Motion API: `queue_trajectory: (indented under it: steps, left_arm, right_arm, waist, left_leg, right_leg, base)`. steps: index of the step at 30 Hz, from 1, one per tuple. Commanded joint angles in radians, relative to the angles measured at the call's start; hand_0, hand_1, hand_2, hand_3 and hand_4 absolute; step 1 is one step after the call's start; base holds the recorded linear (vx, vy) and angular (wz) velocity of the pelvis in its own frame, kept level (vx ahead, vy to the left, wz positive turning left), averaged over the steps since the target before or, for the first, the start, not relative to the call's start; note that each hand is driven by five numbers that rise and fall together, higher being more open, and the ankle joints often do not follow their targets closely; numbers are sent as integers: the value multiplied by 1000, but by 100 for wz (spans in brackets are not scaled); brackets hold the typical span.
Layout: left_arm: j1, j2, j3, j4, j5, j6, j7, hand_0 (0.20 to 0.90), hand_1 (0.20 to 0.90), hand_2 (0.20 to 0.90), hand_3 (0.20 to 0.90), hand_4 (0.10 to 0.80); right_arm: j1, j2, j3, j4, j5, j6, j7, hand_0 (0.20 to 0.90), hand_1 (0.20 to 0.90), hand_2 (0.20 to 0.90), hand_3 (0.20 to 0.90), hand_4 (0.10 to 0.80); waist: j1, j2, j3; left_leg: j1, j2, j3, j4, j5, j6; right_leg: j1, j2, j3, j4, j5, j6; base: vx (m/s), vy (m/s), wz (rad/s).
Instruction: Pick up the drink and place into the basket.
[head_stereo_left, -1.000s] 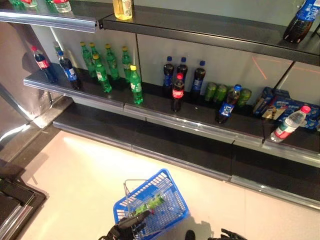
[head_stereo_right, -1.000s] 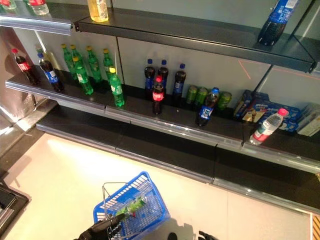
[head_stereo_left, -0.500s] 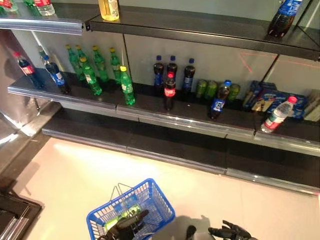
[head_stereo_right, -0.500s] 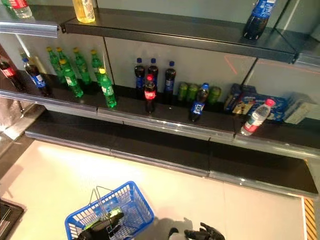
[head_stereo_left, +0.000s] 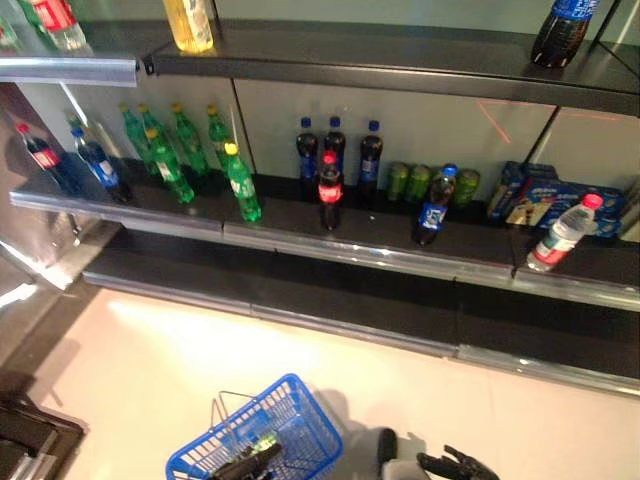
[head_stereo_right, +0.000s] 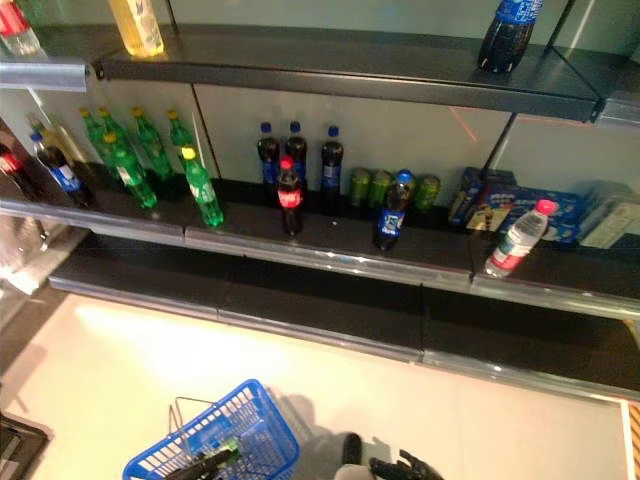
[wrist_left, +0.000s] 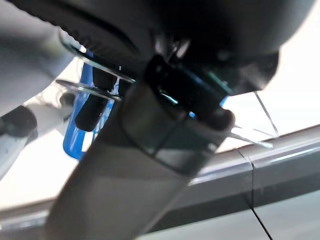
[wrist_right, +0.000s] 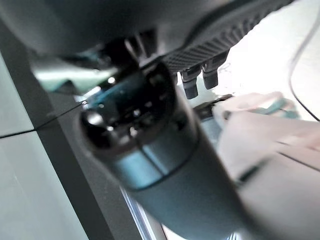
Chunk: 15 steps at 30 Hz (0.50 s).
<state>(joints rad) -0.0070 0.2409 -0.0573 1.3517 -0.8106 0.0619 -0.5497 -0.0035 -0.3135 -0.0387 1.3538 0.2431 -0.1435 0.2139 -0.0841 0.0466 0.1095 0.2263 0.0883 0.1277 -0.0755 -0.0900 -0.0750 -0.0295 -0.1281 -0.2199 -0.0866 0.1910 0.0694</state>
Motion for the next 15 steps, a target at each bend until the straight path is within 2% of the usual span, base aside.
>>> queue_trajectory:
  steps: [1, 3, 5, 6, 7, 8, 9, 10, 11, 12, 15]
  left_arm:
    - [-72, 29, 34, -41, 16, -30, -145, 300, 300, 300, 200, 100]
    - [-63, 22, 43, -51, -4, -30, -126, 300, 300, 300, 200, 100]
    - [-55, 17, 48, -64, -1, -30, -120, 300, 300, 300, 200, 100]
    - [-50, 13, 46, -70, -3, -33, -116, 300, 300, 300, 200, 100]
    - [-43, 1, 43, -81, -14, -39, -120, 300, 300, 300, 200, 100]
    - [-43, 1, 43, -81, -14, -39, -120, 300, 300, 300, 200, 100]
    - [-44, -7, 40, -92, -23, -35, -120, 300, 300, 300, 200, 100]
    - [-45, -10, 36, -97, -29, -33, -119, 300, 300, 300, 200, 100]
    - [-49, -17, 25, -105, -32, -30, -115, 300, 300, 300, 200, 100]
    - [-50, -17, 22, -106, -32, -30, -115, 300, 300, 300, 200, 100]
    - [-52, -22, 9, -111, -50, -34, -120, 300, 300, 300, 200, 100]
  right_arm:
    - [-13, 43, 24, 74, -4, -11, 4, 900, 900, 900, 900, 800]
    - [-14, 44, 36, 71, -19, -12, -2, 900, 900, 900, 900, 800]
    - [-19, 40, 46, 52, -18, -2, -5, 900, 900, 900, 900, 800]
    - [-20, 36, 51, 40, -13, 5, -7, 900, 900, 900, 900, 800]
    - [-28, 23, 66, 14, -18, 14, 3, 900, 900, 900, 900, 800]
    - [-28, 23, 66, 14, -18, 15, 3, 900, 900, 900, 900, 800]
    - [-33, 10, 70, 3, -15, 20, 3, 900, 900, 900, 900, 800]
    - [-35, 5, 69, 1, -10, 20, -1, 900, 900, 900, 900, 800]
    - [-41, -6, 62, 7, -3, 18, -4, 900, 900, 900, 900, 800]
    - [-43, -7, 62, 9, -2, 17, -4, 900, 900, 900, 900, 800]
    - [-52, -11, 64, 21, -5, 11, -3, 900, 900, 900, 900, 800]
  waist:
    - [0, -64, -5]
    - [-4, -59, -22]
    - [-5, -57, -32]
    - [1, -54, -28]
    - [18, -72, -18]
    - [17, -71, -19]
    - [30, -84, -4]
    - [33, -85, 0]
    - [45, -91, 14]
    - [48, -93, 19]
    - [61, -83, 32]
  left_leg:
    - [-17, -122, 20, 41, -29, 99]
    - [0, -95, 30, 55, -31, 85]
    - [6, -52, 32, 122, -8, 52]
    - [-22, -21, 24, 206, 49, 25]
    - [-132, 12, 3, 424, 160, -11]
    - [-137, 14, 1, 430, 158, -12]
    - [-224, 16, -3, 575, 195, -21]
    - [-256, 21, -4, 621, 199, -22]
    - [-317, 28, 12, 635, 187, -10]
    - [-322, 24, 13, 631, 177, -6]
    - [-292, -34, 36, 421, 126, 20]
  right_leg:
    - [-103, -68, 51, 62, 46, 78]
    - [-80, -50, 48, 68, 16, 70]
    - [-68, -30, 46, 85, -16, 44]
    - [-45, -15, 41, 82, -28, 27]
    - [1, -2, 56, 57, -43, -12]
    - [-1, 0, 54, 57, -43, -13]
    - [32, 4, 65, 48, -56, -35]
    - [43, 7, 62, 47, -62, -43]
    - [84, 8, 47, 40, -83, -54]
    - [92, 7, 47, 37, -85, -53]
    - [117, 19, 64, 21, -98, -36]
  base:
    - [232, -254, 38]
    - [227, -276, 30]
    - [184, -285, 1]
    - [154, -393, 3]
    - [94, -305, 0]
    - [86, -330, -1]
    - [39, -158, -17]
    - [85, -216, -32]
    - [69, -104, -33]
    - [86, -62, -20]
    - [159, 66, -20]
